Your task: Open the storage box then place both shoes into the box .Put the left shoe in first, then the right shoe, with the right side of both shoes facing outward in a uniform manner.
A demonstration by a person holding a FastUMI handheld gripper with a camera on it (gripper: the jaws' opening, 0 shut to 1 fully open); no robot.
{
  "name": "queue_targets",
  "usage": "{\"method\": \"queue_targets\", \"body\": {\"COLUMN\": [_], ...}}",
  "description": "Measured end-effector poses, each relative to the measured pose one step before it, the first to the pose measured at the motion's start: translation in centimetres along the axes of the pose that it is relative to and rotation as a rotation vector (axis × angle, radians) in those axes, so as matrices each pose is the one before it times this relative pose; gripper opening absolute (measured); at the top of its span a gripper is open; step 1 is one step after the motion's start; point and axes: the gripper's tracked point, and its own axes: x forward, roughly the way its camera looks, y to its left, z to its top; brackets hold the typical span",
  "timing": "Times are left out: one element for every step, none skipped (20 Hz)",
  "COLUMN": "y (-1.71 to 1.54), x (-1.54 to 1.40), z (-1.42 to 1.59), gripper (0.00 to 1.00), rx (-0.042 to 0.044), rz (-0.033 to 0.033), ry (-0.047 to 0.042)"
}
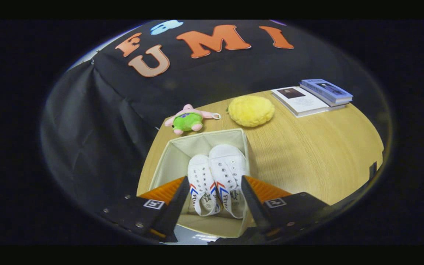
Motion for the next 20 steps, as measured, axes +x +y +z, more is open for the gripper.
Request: {"method": "queue_targets", "body": {"y": [-0.224,-0.155,-0.073,-0.174,-0.349,-0.502,-0.52,-0.615,-0.603,-0.667,-0.764,-0.873,-1.121,-1.016,-0.601,-0.425,-0.757,-0.949,-1.056,-0.949], "x": [-0.34,-0.357,-0.391,-0.402,-0.646,-0.602,-0.603,-0.47,-0.69,-0.661,-0.757,-0.662,-0.809,-0.688,-0.65,-0.737,-0.703,-0.696,-0.582,-0.563], "z": [0.918,1.011,1.023,1.136,1.183,1.289,1.356,1.274,1.252,1.112,1.0,1.066,1.133,1.103,0.96,0.715,1.17,0.936,0.688,0.58], "gripper": [0.84,0.98,0.98,0.98,0.99,0.98,0.98,0.98,0.98,0.98,0.98,0.98,0.98,0.98,0.98,0.98,0.98,0.98,0.98,0.98], "rx": [-0.01683,-0.0117,-0.00648,-0.00555,-0.00688,-0.01035,-0.01286,-0.01584,-0.01696,-0.01641,-0.02168,-0.02455,-0.02524,-0.01781,-0.0072,-0.00526,-0.00987,-0.01055,-0.00858,-0.00816], "rz": [-0.00554,0.00005,0.0036,0.00408,0.00015,-0.00376,-0.00751,-0.00706,-0.00669,-0.00728,-0.00552,-0.01243,-0.01444,-0.009,0.00489,0.01513,0.005,-0.00731,-0.01055,-0.01339], "ry": [-0.01995,-0.01863,-0.01732,-0.02031,-0.02355,-0.02684,-0.02887,-0.0268,-0.02547,-0.02144,-0.02068,-0.02393,-0.02486,-0.02325,-0.01836,-0.00817,-0.01906,-0.02344,-0.02164,-0.0158]}}
